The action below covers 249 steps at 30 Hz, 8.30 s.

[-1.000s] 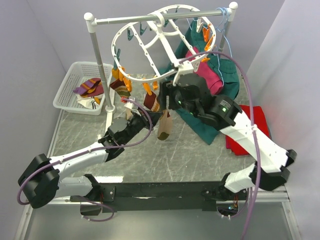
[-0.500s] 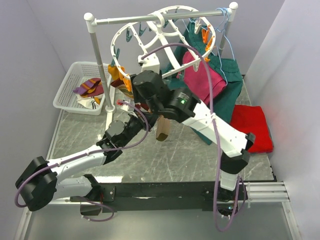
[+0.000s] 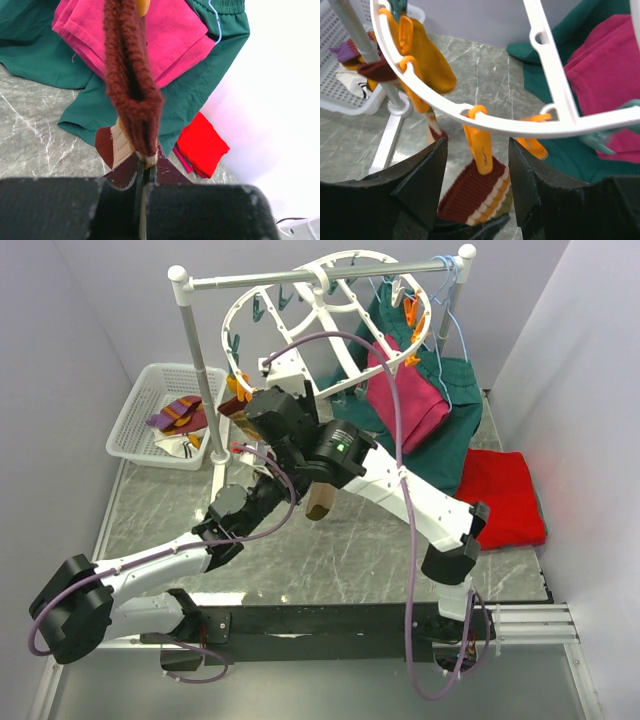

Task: Remove the socks clipped to the hanger

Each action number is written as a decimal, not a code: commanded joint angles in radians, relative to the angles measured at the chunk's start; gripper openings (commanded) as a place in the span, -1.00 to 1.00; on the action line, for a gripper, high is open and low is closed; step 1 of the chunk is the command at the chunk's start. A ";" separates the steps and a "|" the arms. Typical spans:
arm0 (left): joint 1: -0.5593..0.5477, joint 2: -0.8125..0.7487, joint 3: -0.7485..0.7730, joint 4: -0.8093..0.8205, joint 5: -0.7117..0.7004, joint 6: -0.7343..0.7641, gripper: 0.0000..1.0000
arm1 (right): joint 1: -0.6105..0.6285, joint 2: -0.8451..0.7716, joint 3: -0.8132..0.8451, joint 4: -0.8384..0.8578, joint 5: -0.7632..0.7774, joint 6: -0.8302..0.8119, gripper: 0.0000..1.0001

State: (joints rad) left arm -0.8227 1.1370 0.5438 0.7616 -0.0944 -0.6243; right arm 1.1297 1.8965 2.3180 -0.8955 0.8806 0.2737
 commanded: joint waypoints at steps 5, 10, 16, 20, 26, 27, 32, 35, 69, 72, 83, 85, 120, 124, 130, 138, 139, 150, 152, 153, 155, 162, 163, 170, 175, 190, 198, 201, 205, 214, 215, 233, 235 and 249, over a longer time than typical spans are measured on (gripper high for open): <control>-0.013 -0.046 -0.019 0.067 0.002 0.006 -0.98 | 0.035 0.049 0.043 0.105 0.109 -0.093 0.12; -0.013 -0.057 -0.021 0.055 0.005 0.014 -0.98 | 0.041 0.090 0.063 0.121 0.201 -0.140 0.08; -0.015 -0.063 -0.028 0.067 0.010 0.021 -0.98 | 0.045 0.090 0.020 0.141 0.212 -0.125 0.03; -0.016 -0.065 -0.033 0.073 0.010 0.024 -0.98 | 0.042 0.070 -0.040 0.190 0.205 -0.120 -0.01; -0.016 -0.072 -0.042 0.071 0.004 0.024 -0.98 | 0.018 0.035 -0.098 0.204 0.158 -0.056 -0.08; -0.016 -0.074 -0.045 0.074 0.002 0.028 -0.98 | 0.015 0.006 -0.123 0.220 0.146 -0.054 -0.08; -0.018 -0.075 -0.054 0.093 0.005 0.026 -0.98 | 0.002 0.001 -0.134 0.261 0.142 -0.087 -0.08; -0.016 -0.069 -0.051 0.094 0.008 0.023 -0.98 | -0.002 0.032 -0.092 0.245 0.141 -0.096 -0.07; -0.015 -0.170 -0.122 -0.060 -0.063 -0.061 -0.98 | -0.082 -0.076 -0.224 0.372 -0.061 -0.140 -1.00; 0.020 -0.287 -0.154 -0.225 -0.123 -0.188 -0.98 | -0.084 -0.099 -0.262 0.392 -0.072 -0.143 -1.00; 0.528 -0.430 0.080 -0.797 0.082 -0.270 -0.98 | -0.129 -0.226 -0.442 0.449 -0.210 -0.125 -1.00; 0.638 -0.369 0.131 -0.869 0.146 -0.253 -0.98 | -0.151 -0.264 -0.485 0.458 -0.270 -0.114 -1.00; 1.126 0.658 1.030 -0.840 0.380 -0.195 0.83 | -0.369 -0.465 -0.631 0.425 -0.802 -0.024 -1.00; 1.125 0.492 0.848 -0.742 0.394 -0.284 0.89 | -0.383 -0.470 -0.631 0.415 -0.828 -0.024 -1.00; 1.111 0.209 0.646 -0.678 0.387 -0.328 0.79 | -0.395 -0.493 -0.646 0.417 -0.847 -0.022 -1.00; 0.837 -0.140 0.352 -0.593 0.334 -0.287 0.64 | -0.427 -0.505 -0.637 0.400 -0.939 -0.025 -1.00; 0.812 -0.184 0.296 -0.579 0.329 -0.285 0.63 | -0.429 -0.507 -0.637 0.397 -0.948 -0.024 -1.00; 0.682 -0.382 -0.051 -0.335 0.508 -0.351 0.75 | -0.530 -0.537 -0.684 0.395 -1.118 -0.030 -1.00; 0.654 -0.390 -0.088 -0.285 0.516 -0.360 0.75 | -0.548 -0.540 -0.695 0.403 -1.146 -0.025 -1.00; 0.619 -0.393 -0.126 -0.257 0.521 -0.361 0.75 | -0.556 -0.545 -0.698 0.408 -1.161 -0.025 -1.00; 0.584 -0.395 -0.160 -0.176 0.519 -0.358 0.75 | -0.573 -0.547 -0.706 0.415 -1.201 -0.021 -1.00; 0.372 -0.428 -0.214 -0.084 0.351 -0.113 0.75 | -0.599 -0.553 -0.713 0.423 -1.267 -0.019 -1.00; 0.353 -0.430 -0.212 -0.084 0.319 -0.080 0.74 | -0.599 -0.556 -0.720 0.426 -1.269 -0.018 -1.00; 0.300 -0.277 -0.156 -0.071 0.098 0.064 0.69 | -0.602 -0.560 -0.730 0.444 -1.302 -0.005 -1.00; 0.298 -0.180 -0.139 0.013 0.064 0.069 0.63 | -0.602 -0.563 -0.727 0.431 -1.299 -0.008 -1.00; 0.298 0.023 -0.130 0.389 0.279 -0.006 -0.37 | -0.601 -0.596 -0.767 0.438 -1.358 0.005 -0.89; 0.297 -0.014 -0.119 0.351 0.315 -0.028 -0.98 | -0.596 -0.616 -0.779 0.409 -1.319 -0.007 -0.77; 0.290 -0.062 -0.131 0.321 0.323 -0.041 -0.98 | -0.579 -0.610 -0.764 0.369 -1.249 -0.014 -0.45; 0.272 -0.130 -0.145 0.286 0.329 -0.058 -0.98 | -0.518 -0.594 -0.724 0.299 -1.111 -0.041 0.04; 0.243 -0.226 -0.110 0.145 0.435 -0.095 -0.98 | -0.357 -0.646 -0.739 0.247 -0.896 -0.059 0.88; 0.243 -0.233 -0.108 0.134 0.453 -0.104 -0.98 | -0.346 -0.668 -0.755 0.259 -0.902 -0.057 0.90; 0.243 -0.358 -0.071 -0.001 0.533 -0.210 -0.98 | -0.226 -0.791 -1.391 0.877 -1.056 -0.005 1.00; 0.244 -0.358 -0.071 0.002 0.533 -0.219 -0.98 | -0.226 -0.781 -1.408 0.967 -1.059 0.013 0.99; 0.243 -0.353 -0.041 -0.025 0.535 -0.250 -0.98 | -0.197 -0.715 -1.474 1.247 -0.997 0.061 -0.58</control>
State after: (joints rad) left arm -0.5766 0.7959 0.4469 0.7364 0.4297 -0.8627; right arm 0.9211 1.1751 0.8330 0.2474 -0.1169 0.3138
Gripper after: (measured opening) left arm 0.027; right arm 0.313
